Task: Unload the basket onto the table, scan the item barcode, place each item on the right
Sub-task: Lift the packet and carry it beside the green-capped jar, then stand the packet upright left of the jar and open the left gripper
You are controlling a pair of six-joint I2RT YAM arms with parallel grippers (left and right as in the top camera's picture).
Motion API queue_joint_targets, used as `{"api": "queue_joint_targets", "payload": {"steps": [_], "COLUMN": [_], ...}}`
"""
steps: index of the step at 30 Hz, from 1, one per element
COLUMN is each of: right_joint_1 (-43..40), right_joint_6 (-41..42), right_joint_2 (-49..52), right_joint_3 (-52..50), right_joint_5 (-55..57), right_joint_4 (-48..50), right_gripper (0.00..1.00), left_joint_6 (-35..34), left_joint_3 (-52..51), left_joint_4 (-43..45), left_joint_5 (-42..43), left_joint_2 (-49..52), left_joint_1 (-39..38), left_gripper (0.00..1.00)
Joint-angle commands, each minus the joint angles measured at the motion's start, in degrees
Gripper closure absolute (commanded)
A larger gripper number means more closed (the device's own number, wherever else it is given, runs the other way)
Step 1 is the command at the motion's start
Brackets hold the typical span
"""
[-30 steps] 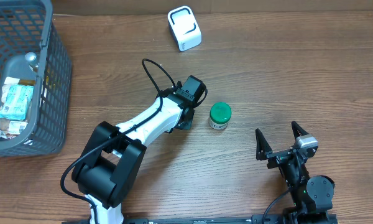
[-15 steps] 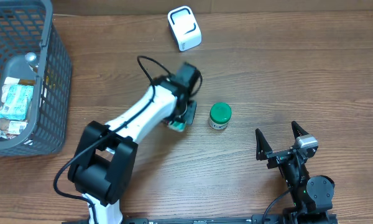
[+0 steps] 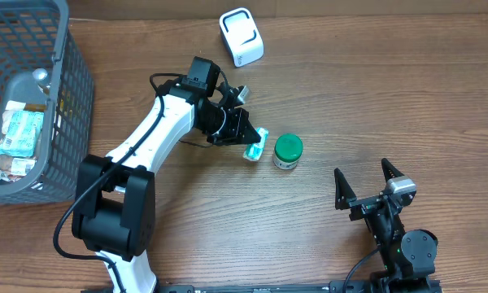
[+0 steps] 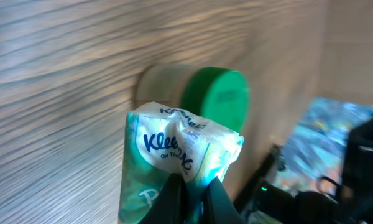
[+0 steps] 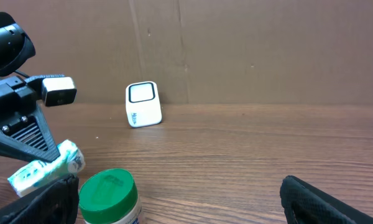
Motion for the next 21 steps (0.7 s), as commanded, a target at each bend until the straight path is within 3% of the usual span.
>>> {"api": "queue_joint_targets", "payload": {"steps": [1, 4, 14, 21], "right_joint_1": [-0.26, -0.26, -0.26, -0.26], "right_joint_6": [-0.07, -0.07, -0.07, -0.07], "right_joint_2": [-0.46, -0.46, -0.46, -0.46], "right_joint_3": [-0.61, -0.61, -0.61, -0.61], "right_joint_5": [0.5, 0.5, 0.5, 0.5], "right_joint_4": [0.24, 0.24, 0.24, 0.24], "right_gripper": [0.0, 0.0, 0.0, 0.0], "left_joint_6": [1.97, -0.35, -1.01, -6.25], "left_joint_3": [-2.1, -3.15, -3.43, -6.01], "left_joint_4": [3.3, 7.04, 8.55, 12.5], "left_joint_5": [12.35, 15.67, 13.31, 13.14], "left_joint_2": [3.02, 5.14, 7.8, 7.85], "left_joint_1": [0.11, 0.61, 2.71, 1.81], "left_gripper": [0.96, 0.96, 0.95, 0.95]}}
